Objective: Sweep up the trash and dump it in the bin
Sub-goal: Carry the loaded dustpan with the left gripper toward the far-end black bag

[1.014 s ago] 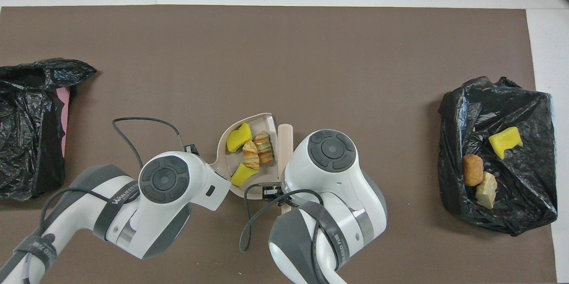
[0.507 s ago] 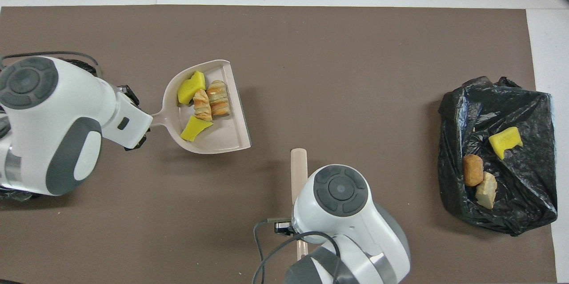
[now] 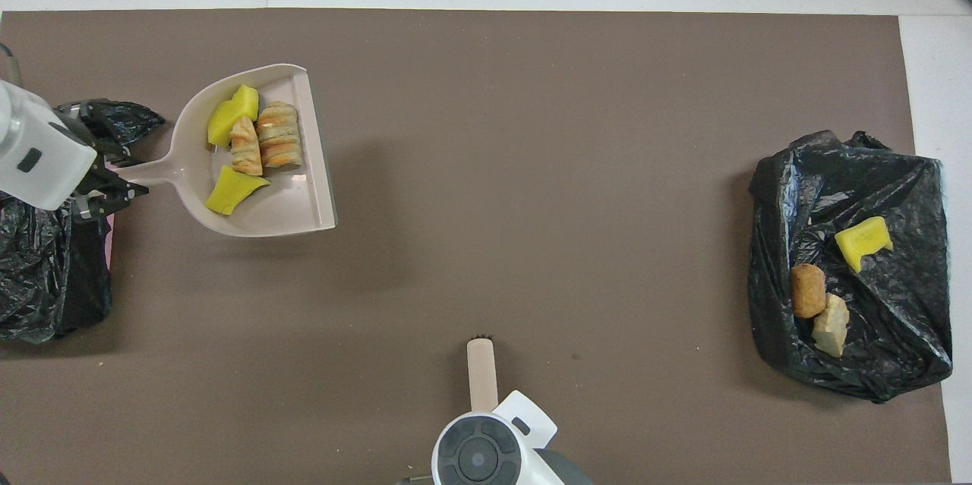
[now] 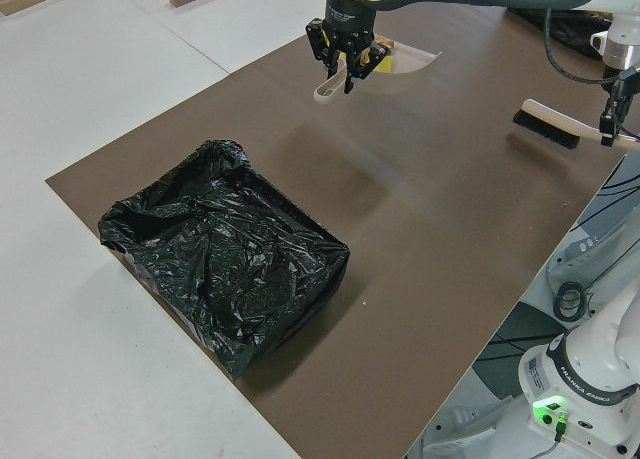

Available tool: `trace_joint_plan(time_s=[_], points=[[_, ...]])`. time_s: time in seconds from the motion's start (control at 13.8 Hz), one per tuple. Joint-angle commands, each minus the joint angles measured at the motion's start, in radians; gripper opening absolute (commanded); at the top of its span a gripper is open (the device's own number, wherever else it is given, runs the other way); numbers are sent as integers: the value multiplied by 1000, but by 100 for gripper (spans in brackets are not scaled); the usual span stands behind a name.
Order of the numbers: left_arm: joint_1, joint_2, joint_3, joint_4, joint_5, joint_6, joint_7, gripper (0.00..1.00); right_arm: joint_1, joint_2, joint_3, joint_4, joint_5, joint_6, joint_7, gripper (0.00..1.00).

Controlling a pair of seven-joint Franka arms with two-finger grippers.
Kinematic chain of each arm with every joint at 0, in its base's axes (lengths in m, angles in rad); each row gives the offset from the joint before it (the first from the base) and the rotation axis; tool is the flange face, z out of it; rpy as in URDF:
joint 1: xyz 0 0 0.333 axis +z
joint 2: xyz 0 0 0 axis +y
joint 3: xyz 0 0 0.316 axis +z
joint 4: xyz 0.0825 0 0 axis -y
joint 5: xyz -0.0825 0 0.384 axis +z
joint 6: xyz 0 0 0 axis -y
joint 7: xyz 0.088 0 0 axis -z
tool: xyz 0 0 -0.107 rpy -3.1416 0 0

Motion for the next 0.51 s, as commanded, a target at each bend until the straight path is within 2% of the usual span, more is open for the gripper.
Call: trace_joint_plan(time_s=[0.0,0.22,0.43], points=[[102,22,-7,61,-36,-61,139,0,4,-75,-1,-97,22,64,19,0],[234,57,-7,144,-33,-130,254,0,32,-82,1,-132,75,102,23,0],[362,62,-1,163,-21,-103,399,0,38,-83,1,-148,146,117,17,0]])
